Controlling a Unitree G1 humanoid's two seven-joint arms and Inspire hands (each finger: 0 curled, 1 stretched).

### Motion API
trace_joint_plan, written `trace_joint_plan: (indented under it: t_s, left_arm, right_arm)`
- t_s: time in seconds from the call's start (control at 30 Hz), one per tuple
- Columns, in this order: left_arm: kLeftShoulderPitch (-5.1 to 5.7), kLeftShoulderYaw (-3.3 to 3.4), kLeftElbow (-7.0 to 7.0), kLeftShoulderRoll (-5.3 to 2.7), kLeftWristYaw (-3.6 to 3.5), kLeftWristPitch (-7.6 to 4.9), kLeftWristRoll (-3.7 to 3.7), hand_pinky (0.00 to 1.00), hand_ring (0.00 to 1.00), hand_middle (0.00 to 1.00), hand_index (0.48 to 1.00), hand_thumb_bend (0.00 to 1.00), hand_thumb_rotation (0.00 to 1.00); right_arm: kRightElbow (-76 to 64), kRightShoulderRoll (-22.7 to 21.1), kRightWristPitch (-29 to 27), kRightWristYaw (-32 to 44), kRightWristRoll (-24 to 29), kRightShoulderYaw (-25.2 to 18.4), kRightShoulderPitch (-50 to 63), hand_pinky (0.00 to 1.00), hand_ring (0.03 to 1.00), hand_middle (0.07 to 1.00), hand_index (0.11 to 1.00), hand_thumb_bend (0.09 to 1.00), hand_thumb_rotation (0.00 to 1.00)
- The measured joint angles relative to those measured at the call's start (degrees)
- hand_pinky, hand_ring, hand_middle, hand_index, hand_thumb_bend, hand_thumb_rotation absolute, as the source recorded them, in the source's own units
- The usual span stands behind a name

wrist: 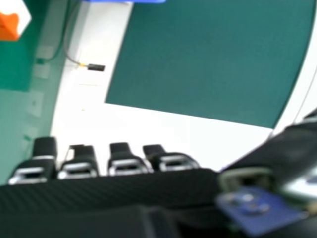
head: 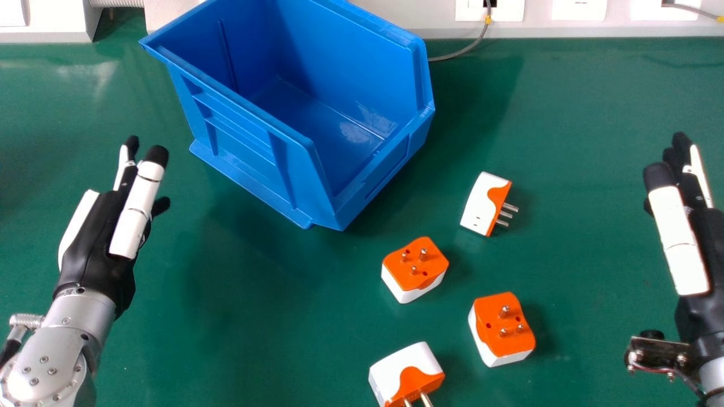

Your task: Pick all objects and put in blue box

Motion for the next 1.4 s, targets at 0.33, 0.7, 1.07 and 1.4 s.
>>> trace_joint_plan:
  t_s: [0.33,0.7,1.07,1.4]
  left_arm:
    - [-0.83,1.85,5.30,-1.75,-0.96,-10.89,-3.69,0.99,1.00,1.00,1.000,0.58,1.00]
    - [7.69,2.95,4.29,-1.40,-6.58,-19.05,-5.83,0.99,1.00,1.00,1.000,0.63,1.00]
    - [10.11,2.34,2.03,-2.88,-2.93,-24.84,-2.29,0.96,1.00,1.00,1.000,0.65,1.00]
    - [10.35,1.56,2.53,-2.87,-1.91,-25.99,-0.23,0.95,0.99,1.00,1.000,0.66,1.00]
  right_arm:
    - [0.0,0.0,-0.1,-0.1,-0.1,0.1,0.1,0.93,1.000,1.000,1.000,0.485,1.00]
    - [-0.1,0.7,-1.6,-1.3,-1.3,1.4,2.0,0.94,1.000,1.000,1.000,0.494,1.00]
    - [-0.1,-0.5,-3.9,-2.7,-9.3,3.2,3.2,0.96,1.000,1.000,1.000,0.551,1.00]
    - [1.1,-5.8,-4.2,-3.4,-21.8,6.8,-0.8,0.94,1.000,1.000,1.000,0.544,0.96]
